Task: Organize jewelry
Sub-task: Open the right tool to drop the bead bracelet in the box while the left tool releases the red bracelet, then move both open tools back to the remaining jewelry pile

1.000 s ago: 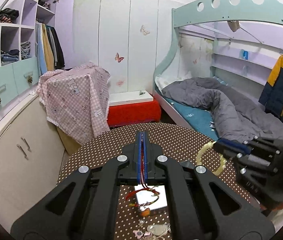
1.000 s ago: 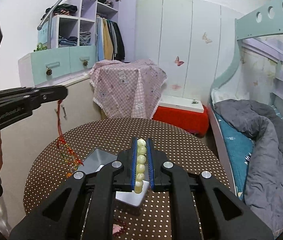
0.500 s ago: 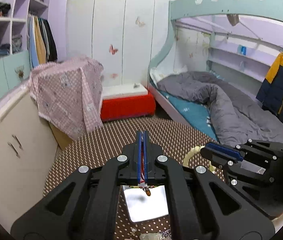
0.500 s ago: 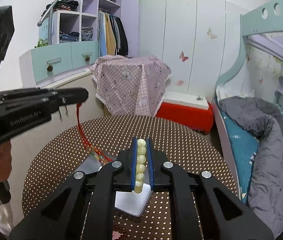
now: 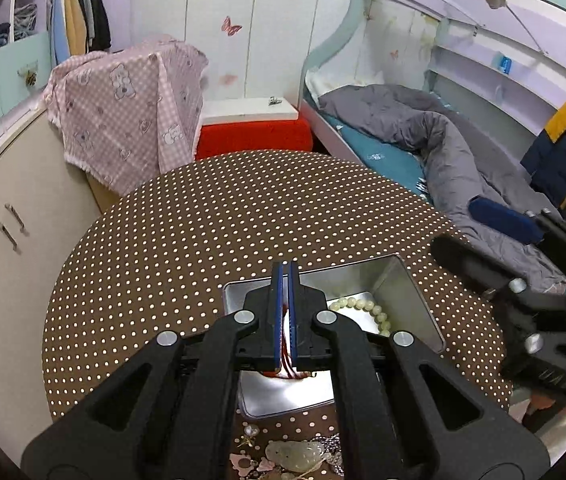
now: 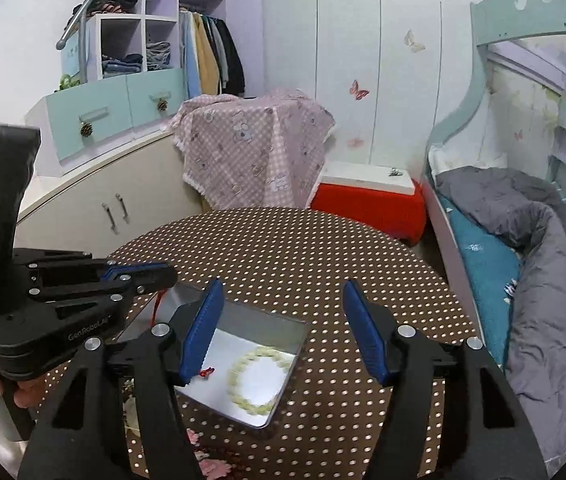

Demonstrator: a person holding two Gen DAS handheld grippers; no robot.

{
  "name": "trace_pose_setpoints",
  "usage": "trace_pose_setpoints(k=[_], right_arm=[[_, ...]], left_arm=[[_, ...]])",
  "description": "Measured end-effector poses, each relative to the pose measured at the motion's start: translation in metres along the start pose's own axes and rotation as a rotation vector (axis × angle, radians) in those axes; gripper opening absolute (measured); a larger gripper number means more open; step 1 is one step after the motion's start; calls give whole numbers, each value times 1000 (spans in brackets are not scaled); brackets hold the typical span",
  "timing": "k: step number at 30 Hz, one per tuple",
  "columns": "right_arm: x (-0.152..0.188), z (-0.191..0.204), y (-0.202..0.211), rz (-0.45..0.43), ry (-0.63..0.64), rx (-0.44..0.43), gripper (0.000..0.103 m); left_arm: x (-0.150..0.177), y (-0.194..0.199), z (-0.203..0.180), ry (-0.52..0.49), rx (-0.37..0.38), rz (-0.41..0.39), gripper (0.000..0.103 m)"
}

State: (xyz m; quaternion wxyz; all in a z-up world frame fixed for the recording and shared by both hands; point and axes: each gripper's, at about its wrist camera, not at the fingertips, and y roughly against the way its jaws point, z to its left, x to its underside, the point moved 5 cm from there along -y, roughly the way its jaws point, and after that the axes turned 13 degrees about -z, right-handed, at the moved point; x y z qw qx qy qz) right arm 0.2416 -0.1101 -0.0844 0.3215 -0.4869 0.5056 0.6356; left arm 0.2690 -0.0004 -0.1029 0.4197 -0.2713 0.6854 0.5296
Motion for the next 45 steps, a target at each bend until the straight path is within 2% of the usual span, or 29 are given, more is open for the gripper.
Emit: trace_pose_setpoints(k=[3,4,5,6,7,10,26,35,45], right_arm=[[-2,-8,-1,1,-21,14,62],[-2,-10,-3,2,-23,23,62],[-2,-11,-3,3,-26,28,63],[-2,-13,-3,4,-33,32,63],[-1,-15,-3,5,-37,33,64],[-1,-16,-4,9,-38,41,64],[4,-11,-5,25,-37,43,67],[14,-7,0,38,-46,36,67],[42,0,12,98,-63,29,67]], left_arm=[[2,-4,5,15,-6,32,7],[3,-4,6,21,-8,36,31],[3,-3,8,28,-13,29,76],[1,-1,9,36,-16,10,83],[-1,2,9,45,-8,-21,83],[-3,7,9,27,-10,-35,83],[1,4,24,46,-45,-12,83],[14,22,28,49,-57,-12,83],[38,46,34,75,-63,1,83]])
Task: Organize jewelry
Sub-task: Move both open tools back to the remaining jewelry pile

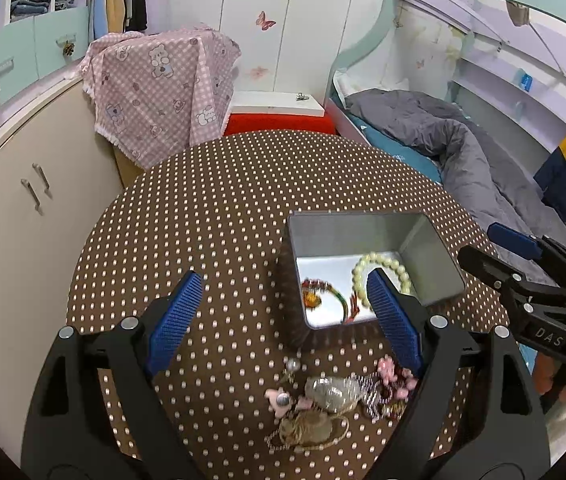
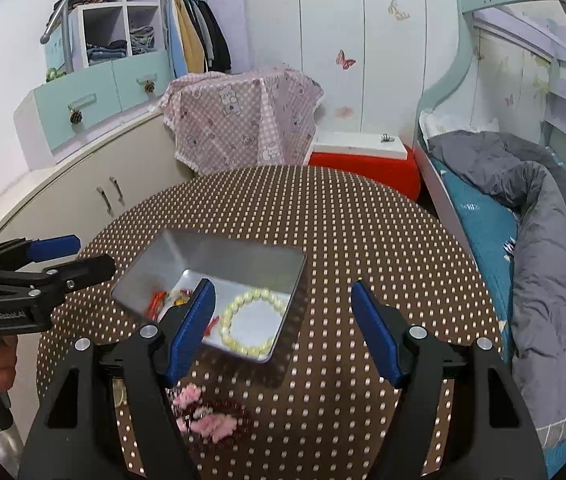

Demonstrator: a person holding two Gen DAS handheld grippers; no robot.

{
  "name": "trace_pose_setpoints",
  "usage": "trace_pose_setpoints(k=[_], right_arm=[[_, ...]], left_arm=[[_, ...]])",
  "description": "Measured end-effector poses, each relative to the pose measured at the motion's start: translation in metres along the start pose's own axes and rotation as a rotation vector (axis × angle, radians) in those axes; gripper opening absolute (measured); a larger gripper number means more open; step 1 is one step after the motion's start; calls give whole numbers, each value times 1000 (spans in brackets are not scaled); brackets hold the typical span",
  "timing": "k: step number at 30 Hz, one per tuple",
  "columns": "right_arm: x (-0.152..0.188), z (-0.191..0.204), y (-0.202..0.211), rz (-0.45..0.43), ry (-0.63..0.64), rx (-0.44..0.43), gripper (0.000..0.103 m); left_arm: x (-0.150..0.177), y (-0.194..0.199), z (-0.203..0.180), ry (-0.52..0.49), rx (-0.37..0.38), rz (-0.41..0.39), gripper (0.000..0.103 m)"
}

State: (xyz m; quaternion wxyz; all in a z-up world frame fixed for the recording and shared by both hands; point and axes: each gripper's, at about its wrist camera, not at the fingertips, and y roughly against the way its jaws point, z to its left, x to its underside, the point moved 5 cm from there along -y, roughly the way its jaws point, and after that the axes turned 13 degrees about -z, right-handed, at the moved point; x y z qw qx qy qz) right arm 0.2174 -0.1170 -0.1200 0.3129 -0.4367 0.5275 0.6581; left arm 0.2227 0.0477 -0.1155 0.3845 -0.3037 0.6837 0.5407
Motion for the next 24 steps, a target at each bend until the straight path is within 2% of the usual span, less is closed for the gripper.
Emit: trace_pose_setpoints(k=[10,22,24], right_arm=[[18,10,5,51,-6,-18,67],[40,26,13,100,-6,-47,67],[44,28,14,115,-7,-46,67]], left_arm=[[27,9,3,36,-1,46,83],[63,27,-9,6,94,62,83],[69,26,-11,2,103,74,78]])
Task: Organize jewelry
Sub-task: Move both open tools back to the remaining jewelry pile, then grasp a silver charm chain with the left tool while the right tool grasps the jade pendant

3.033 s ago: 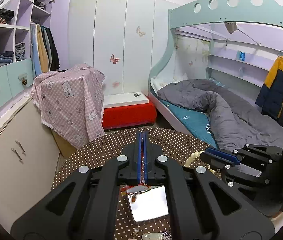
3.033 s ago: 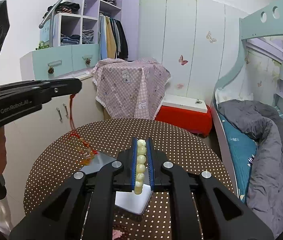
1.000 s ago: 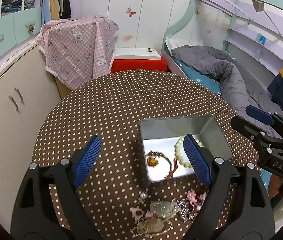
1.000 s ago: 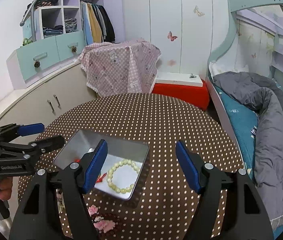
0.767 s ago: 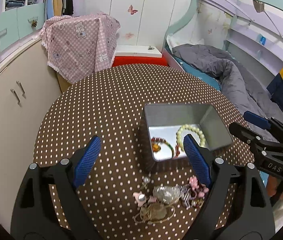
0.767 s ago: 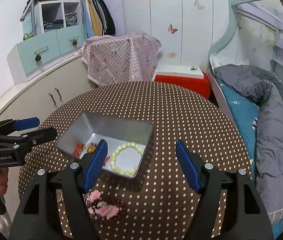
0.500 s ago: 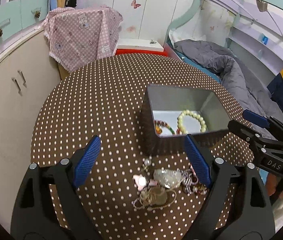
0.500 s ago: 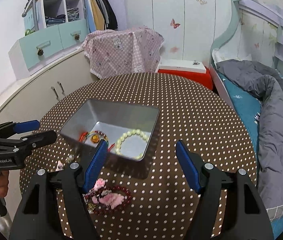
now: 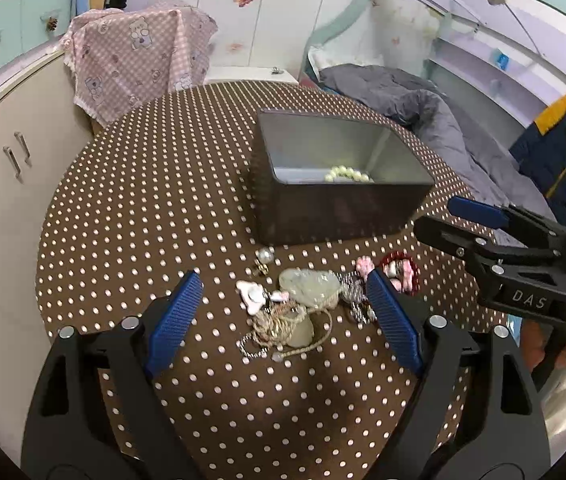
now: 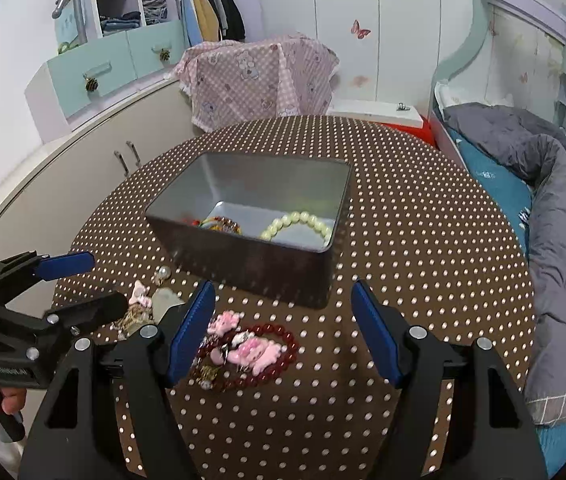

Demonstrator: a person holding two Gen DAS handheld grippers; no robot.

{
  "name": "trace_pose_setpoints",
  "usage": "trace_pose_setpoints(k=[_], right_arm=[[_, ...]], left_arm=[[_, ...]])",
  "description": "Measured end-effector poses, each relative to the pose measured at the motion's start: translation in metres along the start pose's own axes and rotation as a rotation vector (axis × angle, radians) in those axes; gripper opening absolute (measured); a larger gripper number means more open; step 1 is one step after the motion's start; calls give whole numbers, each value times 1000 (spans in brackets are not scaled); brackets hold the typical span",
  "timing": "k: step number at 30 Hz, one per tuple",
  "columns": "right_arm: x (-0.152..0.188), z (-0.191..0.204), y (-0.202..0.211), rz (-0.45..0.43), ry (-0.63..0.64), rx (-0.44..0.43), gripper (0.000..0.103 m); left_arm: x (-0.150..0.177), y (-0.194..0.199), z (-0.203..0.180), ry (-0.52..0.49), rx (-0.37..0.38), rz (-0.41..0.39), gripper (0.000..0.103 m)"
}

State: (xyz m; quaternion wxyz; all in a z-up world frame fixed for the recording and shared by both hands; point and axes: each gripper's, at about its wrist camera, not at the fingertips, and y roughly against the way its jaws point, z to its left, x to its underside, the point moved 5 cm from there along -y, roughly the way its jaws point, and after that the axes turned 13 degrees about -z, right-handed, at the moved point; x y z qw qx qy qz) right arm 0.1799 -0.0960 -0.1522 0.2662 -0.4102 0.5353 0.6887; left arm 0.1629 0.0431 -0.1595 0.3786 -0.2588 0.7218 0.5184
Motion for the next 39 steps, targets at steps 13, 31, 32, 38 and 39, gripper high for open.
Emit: trace_pose_setpoints(k=[13,31,32,38,39], right_arm=[[8,11,2,25,6,-1,67],[16,71,-30,88,237,-168,52],[17,74,-34,100,255,-181,52],[25,89,-50,133,346,-239,43],[30,90,-55,148,370,-232,38]], left_arm=[[26,-20,9,48,-9,93,26],[29,6,50,168,-29,52,12],[29,8,52,174,-32,47,12],[24,15,62,189,-44,24,12],[24,15,63,191,-47,22,12]])
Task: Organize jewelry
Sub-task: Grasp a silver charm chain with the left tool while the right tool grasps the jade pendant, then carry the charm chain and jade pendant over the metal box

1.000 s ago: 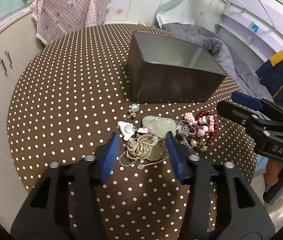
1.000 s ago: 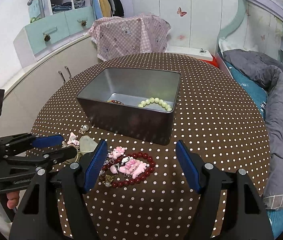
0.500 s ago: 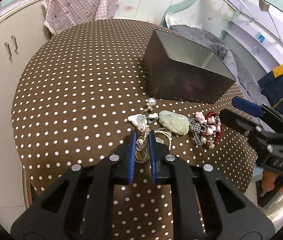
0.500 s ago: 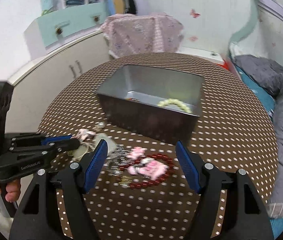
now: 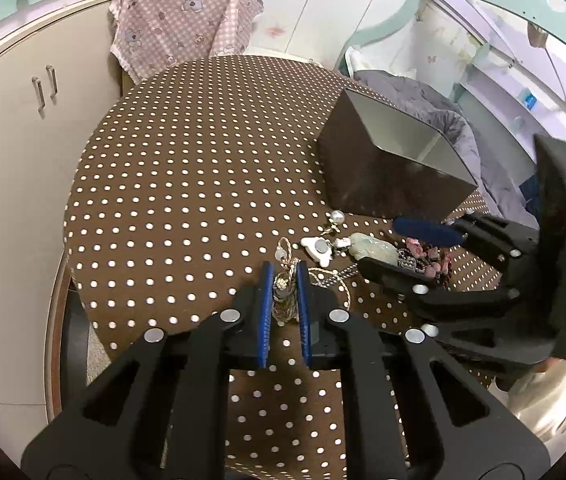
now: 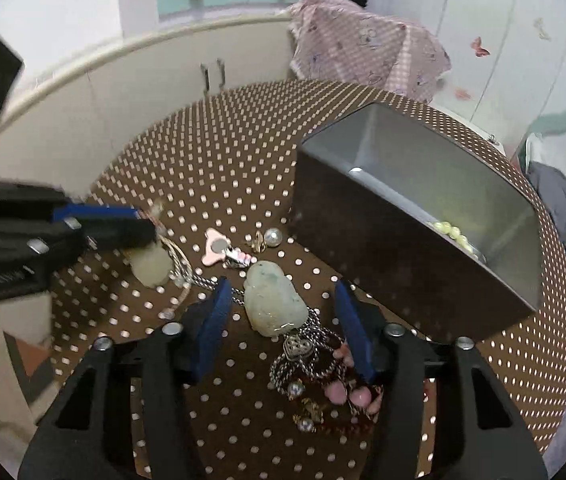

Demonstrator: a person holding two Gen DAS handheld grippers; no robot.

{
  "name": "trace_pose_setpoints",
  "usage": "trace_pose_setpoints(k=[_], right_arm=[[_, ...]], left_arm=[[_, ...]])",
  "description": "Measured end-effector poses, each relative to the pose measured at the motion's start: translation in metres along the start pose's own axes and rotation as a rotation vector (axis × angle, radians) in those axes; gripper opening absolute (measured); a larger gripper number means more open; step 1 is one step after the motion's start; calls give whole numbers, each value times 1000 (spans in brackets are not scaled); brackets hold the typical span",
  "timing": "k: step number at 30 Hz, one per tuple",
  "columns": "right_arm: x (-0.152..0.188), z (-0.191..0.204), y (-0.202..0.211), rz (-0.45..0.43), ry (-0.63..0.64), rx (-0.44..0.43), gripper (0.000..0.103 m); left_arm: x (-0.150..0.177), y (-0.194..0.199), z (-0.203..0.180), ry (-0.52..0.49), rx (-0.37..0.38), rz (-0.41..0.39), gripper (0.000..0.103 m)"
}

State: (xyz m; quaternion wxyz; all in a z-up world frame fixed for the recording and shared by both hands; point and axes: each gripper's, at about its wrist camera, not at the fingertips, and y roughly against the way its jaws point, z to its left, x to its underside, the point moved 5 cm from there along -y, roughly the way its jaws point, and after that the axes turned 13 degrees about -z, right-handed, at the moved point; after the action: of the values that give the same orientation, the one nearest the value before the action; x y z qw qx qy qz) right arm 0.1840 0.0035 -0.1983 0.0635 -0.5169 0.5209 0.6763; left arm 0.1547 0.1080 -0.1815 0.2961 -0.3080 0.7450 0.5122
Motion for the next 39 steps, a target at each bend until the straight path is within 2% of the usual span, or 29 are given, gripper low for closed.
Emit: trace_pose_setpoints(k=[1,2,12,13,15,20,21,23,25,28,30,31,39], right_arm=[[1,0,-1,-5,-6,-16,31],[1,0,-2,-2,-21,-34,30],[2,-9,8,-17,-81,-9,30],[1,-8,11,-23,-87,-12,15],[-2,-11,18,-41,-106,-13,9],[-2,-18,23,-54,-95,9,10],[-1,-18,23,-51,-91,7,14],[1,-18,21,-44,-95,13,39],[3,-17,18,-42,-86,15,46],[6,-14,13,-25,-82,-1,45],[8,-7,6,-10,-52,-14,37],[9,-4,4,-4,-43,-22,28],[8,-6,2,4,-61,-23,28]], left_arm=[[-1,1,1,0,-4,-3,12],[-1,1,2,0,-7,-6,12],[-17,8,5,-12,-3,-46,12],[-19,8,5,-15,-4,-49,12],[-23,8,3,-22,-3,-57,12],[-34,9,-4,-42,7,-77,12],[-34,9,-5,-44,9,-79,12],[-34,9,-7,-47,9,-79,12],[-33,8,-7,-48,12,-74,12],[-30,6,-7,-45,12,-64,12],[-29,5,-5,-42,12,-60,12],[-28,5,-6,-40,12,-60,12],[-31,7,-4,-40,9,-66,12]])
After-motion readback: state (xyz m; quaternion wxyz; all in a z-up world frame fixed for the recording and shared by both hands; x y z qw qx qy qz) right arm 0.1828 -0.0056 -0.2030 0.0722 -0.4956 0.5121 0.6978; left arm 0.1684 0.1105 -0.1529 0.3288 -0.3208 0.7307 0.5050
